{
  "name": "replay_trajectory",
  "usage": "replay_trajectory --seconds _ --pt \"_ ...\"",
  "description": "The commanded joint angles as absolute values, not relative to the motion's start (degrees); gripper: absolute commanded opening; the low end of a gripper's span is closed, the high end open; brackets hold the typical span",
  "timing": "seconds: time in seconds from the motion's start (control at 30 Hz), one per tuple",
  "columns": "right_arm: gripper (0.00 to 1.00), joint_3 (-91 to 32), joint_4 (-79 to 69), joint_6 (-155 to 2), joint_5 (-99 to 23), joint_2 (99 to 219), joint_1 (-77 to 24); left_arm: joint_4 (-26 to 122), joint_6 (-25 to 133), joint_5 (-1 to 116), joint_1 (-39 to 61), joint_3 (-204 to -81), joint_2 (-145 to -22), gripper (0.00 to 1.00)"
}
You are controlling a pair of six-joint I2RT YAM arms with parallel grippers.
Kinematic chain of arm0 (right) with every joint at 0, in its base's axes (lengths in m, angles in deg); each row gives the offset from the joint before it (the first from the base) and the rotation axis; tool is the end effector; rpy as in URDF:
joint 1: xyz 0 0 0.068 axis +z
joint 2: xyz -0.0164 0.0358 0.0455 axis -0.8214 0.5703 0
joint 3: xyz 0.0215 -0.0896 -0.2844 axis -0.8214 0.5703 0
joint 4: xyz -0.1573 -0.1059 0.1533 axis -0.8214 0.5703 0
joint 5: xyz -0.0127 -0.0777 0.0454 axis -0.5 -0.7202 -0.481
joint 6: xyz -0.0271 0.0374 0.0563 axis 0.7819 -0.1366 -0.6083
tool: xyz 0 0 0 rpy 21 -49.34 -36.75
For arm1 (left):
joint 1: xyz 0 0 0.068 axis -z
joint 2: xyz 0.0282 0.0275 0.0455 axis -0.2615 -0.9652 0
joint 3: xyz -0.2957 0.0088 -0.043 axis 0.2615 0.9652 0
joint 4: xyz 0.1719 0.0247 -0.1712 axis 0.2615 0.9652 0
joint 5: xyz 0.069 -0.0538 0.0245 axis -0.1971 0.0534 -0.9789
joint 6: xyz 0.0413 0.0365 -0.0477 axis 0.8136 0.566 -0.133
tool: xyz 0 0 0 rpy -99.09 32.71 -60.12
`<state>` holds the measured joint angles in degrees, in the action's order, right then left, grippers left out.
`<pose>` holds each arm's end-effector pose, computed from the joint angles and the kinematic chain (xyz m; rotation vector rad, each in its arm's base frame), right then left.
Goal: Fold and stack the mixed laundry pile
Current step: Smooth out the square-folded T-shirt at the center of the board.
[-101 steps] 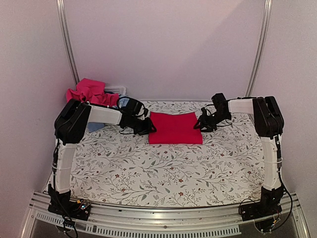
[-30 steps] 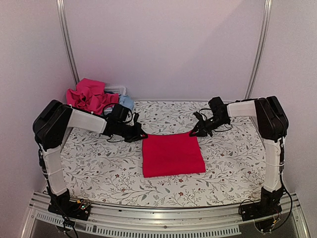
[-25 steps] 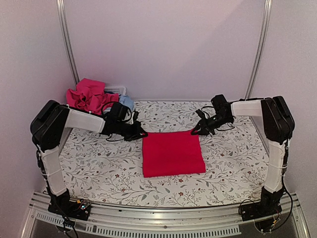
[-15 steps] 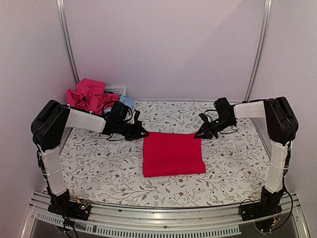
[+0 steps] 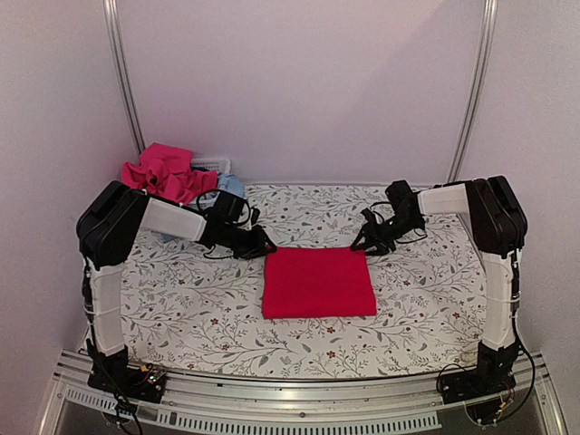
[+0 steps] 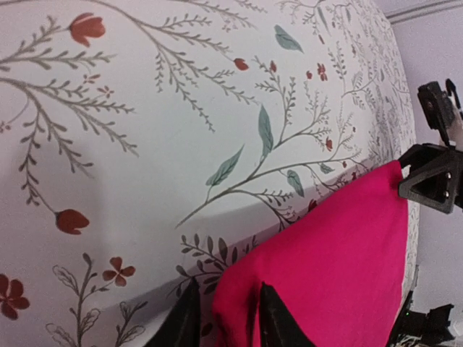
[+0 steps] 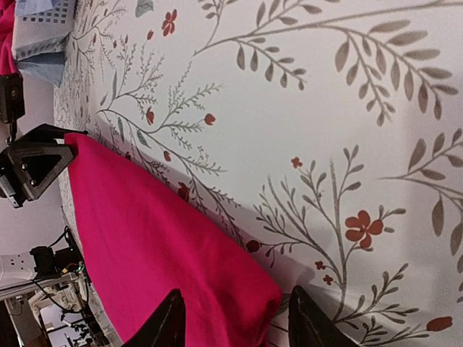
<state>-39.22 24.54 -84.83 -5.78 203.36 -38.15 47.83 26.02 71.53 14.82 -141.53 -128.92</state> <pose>0.4112 0.1673 0.1382 -0.2313 2.7888 1.1210 0.3775 -0.2441 0.1369 -0.0256 2.5705 -0.9896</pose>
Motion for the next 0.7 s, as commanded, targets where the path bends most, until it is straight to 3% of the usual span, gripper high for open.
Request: replay_trajectory --seconds 0.0,0.13,0.2,0.33,0.5,0.67 --pt "0.54 -41.82 28.85 -82.48 -9.83 199.67 -39.03 48.45 28.12 67.28 14.41 -137.84 -119.44 0.44" --pt "0.87 -40.27 32.10 -81.50 -7.88 191.52 -39.45 48.06 30.51 69.30 14.93 -132.39 -109.48 0.75" --pt "0.96 -37.99 31.96 -81.97 -4.04 187.86 -38.93 47.97 31.25 72.60 16.70 -130.56 -106.45 0.82" --pt "0.99 -30.98 28.56 -85.02 5.58 181.84 -34.28 45.25 29.88 80.11 23.76 -128.47 -105.56 0.84" --pt "0.99 -19.85 16.19 -92.60 17.08 179.51 -27.12 35.17 25.29 86.86 30.83 -126.83 -109.46 0.99" --pt "0.99 -13.60 7.93 -95.70 22.67 183.63 -25.10 27.44 20.41 90.90 33.38 -125.52 -115.72 1.00"
